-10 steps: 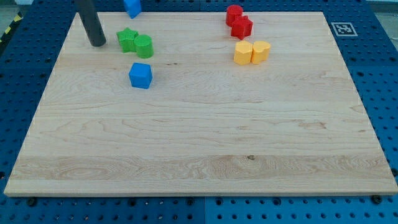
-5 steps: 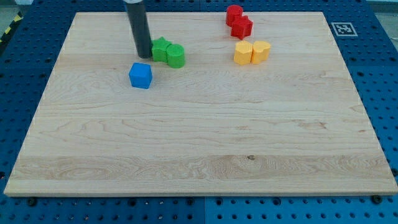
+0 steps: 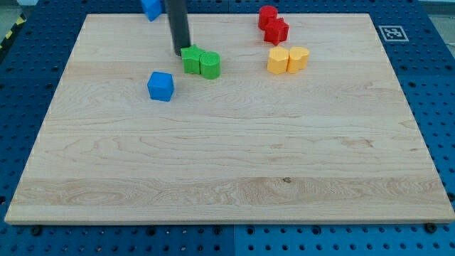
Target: Move the green star along with the green circle to the center
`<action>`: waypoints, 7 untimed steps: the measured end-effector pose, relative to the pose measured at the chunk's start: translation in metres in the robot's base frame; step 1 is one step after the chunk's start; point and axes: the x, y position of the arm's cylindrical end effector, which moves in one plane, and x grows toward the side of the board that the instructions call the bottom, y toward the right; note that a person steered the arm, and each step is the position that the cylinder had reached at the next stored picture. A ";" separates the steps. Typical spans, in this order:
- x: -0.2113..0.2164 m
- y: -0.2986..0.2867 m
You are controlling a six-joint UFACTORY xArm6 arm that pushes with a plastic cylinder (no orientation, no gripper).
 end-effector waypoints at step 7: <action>0.078 0.085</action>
